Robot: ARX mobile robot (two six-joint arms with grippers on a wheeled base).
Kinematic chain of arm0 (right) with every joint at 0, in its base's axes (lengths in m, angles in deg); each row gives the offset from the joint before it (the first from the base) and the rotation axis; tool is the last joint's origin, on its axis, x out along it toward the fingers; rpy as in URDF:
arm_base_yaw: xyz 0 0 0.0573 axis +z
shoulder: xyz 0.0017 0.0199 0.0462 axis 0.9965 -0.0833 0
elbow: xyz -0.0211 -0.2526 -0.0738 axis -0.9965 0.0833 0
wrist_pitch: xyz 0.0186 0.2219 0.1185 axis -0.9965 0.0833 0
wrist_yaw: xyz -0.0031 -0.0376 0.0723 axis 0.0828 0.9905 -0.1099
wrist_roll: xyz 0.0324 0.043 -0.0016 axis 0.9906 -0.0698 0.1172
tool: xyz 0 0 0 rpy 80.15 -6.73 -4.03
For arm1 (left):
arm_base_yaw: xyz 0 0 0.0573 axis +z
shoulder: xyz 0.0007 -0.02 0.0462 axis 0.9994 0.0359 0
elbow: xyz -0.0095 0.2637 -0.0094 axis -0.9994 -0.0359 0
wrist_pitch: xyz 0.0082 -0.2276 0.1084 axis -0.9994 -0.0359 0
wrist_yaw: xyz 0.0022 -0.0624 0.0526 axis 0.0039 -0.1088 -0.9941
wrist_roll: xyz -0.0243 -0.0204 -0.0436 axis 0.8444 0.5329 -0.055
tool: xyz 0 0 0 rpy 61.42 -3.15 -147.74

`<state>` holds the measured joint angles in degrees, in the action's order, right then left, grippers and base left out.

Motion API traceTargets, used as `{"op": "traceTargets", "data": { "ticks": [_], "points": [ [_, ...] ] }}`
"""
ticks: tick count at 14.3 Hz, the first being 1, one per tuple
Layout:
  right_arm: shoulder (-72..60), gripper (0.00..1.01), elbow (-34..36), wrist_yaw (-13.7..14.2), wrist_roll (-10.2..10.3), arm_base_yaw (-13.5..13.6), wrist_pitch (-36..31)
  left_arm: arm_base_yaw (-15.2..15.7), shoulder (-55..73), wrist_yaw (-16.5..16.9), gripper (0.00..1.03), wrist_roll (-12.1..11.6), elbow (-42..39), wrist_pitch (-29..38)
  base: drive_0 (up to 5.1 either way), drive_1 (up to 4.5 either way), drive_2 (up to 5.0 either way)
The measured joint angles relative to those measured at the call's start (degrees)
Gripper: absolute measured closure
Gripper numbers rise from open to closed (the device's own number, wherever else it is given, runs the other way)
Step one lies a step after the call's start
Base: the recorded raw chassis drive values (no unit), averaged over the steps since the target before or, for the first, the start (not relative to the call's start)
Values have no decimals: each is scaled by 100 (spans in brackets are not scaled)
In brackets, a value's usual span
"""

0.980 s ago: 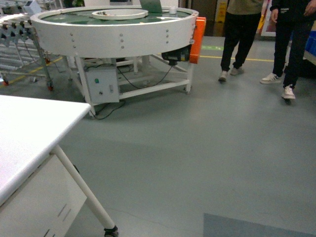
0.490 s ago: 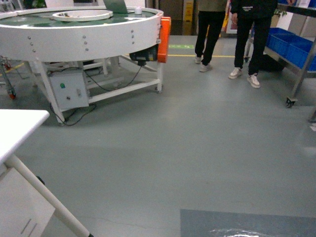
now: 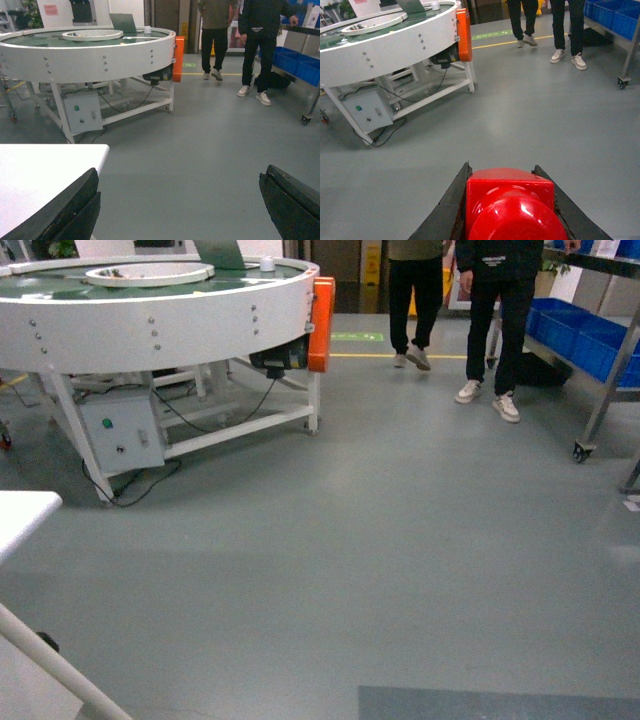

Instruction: Pick red block from blue box to shelf

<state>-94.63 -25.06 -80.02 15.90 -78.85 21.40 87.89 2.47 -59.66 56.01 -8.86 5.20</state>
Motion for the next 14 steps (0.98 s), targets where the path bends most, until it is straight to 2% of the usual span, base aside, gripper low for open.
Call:
{"op": "traceTargets", "data": {
  "ticks": [14],
  "points": [
    [-2,74,2,0,0,0,-9,0,0,-9,5,0,0,17,-10,422,-441]
  ]
}}
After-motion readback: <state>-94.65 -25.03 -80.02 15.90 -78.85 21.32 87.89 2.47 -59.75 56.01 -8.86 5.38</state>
